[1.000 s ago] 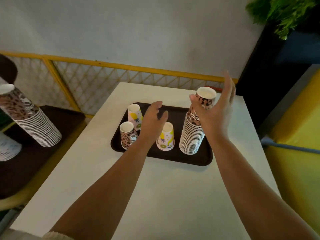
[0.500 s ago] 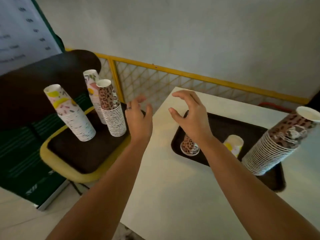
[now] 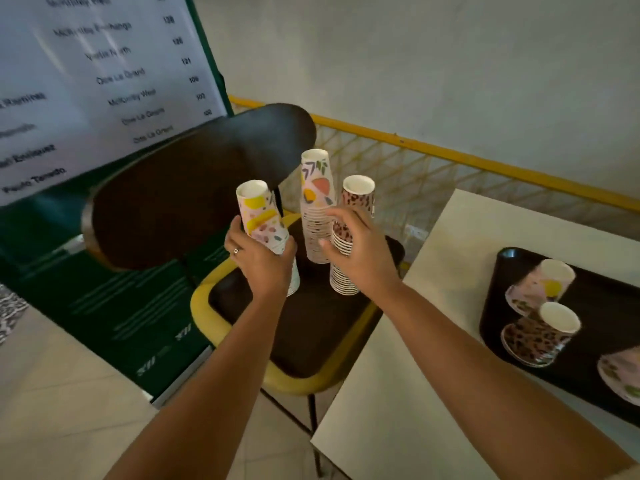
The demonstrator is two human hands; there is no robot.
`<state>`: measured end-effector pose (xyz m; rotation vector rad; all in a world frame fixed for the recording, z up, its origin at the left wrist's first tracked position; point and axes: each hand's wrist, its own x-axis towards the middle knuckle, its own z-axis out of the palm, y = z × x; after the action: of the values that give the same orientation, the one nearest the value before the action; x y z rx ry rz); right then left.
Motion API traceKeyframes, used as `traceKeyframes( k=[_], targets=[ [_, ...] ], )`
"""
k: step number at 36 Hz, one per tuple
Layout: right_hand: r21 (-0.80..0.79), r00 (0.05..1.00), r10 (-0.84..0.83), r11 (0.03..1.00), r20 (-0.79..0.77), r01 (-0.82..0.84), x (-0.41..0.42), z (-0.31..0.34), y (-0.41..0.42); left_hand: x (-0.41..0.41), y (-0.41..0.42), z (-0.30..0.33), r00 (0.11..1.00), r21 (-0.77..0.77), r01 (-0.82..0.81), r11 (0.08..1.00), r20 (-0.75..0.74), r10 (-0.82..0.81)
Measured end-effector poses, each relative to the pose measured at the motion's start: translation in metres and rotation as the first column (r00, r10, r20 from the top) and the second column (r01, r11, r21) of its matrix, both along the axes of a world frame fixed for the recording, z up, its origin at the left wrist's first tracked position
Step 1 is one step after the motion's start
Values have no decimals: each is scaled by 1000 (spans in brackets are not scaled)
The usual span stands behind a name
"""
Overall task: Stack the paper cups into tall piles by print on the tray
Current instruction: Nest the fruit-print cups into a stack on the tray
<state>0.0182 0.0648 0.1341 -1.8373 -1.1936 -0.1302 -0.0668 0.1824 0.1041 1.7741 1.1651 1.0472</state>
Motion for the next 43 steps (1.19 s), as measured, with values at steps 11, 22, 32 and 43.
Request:
traceKeyframes(
  k=[11, 22, 32, 43],
  targets=[
    [-84, 974, 23, 996, -225, -43, -2, -16, 91, 6, 66, -35, 951, -100, 307, 946, 66, -302],
    [88, 953, -28, 994, -301, 57, -8, -31, 116, 1, 66, -53, 873, 124, 478, 870, 43, -486],
    [127, 955, -95, 983, -281, 135, -13, -36, 90, -5, 73, -111, 878, -229, 453, 861, -52, -476],
    [144, 919, -87, 978, -384, 152, -15, -39, 69, 3, 61, -117, 895, -228, 421, 878, -55, -443]
  ],
)
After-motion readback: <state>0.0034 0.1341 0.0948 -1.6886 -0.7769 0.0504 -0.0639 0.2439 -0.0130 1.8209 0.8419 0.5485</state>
